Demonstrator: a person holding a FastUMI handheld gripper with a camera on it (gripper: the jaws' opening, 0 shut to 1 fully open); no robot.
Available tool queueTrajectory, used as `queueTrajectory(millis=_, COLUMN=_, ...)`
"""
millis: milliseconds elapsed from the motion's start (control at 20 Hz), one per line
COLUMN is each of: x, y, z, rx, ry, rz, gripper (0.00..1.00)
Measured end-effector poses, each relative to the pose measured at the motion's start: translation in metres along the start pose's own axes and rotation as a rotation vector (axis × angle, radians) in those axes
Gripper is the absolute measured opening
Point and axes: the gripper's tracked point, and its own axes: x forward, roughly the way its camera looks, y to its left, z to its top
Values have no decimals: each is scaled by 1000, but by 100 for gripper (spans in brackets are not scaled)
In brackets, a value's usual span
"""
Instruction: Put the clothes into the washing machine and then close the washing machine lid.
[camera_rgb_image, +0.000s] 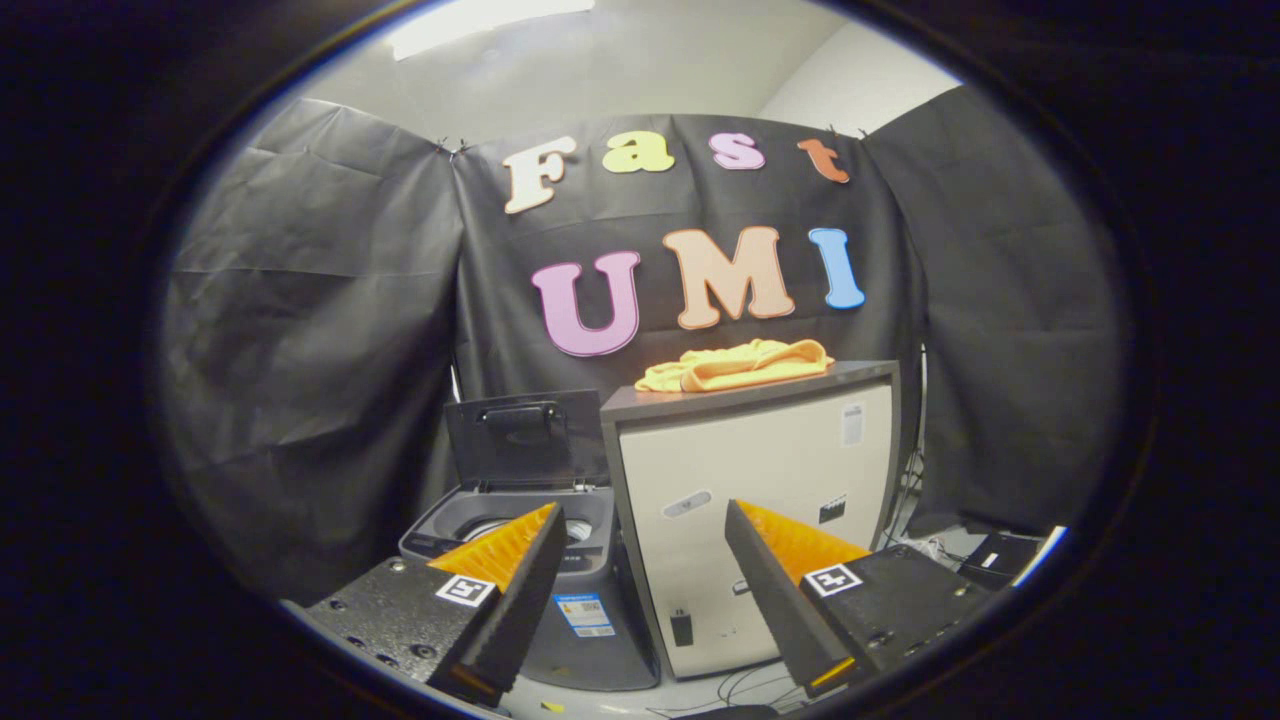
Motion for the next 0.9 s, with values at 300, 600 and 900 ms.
queueTrajectory(millis=300, x=38, y=-10, z=50, rx=-10, ry=-18, rz=-39, gripper=97)
queueTrajectory(millis=600, x=104, y=-24, z=104, rx=-80, ry=17, rz=-67, gripper=96)
queueTrajectory(millis=900, x=188, y=-72, z=103, rx=-120, ry=141, rz=-166, gripper=96)
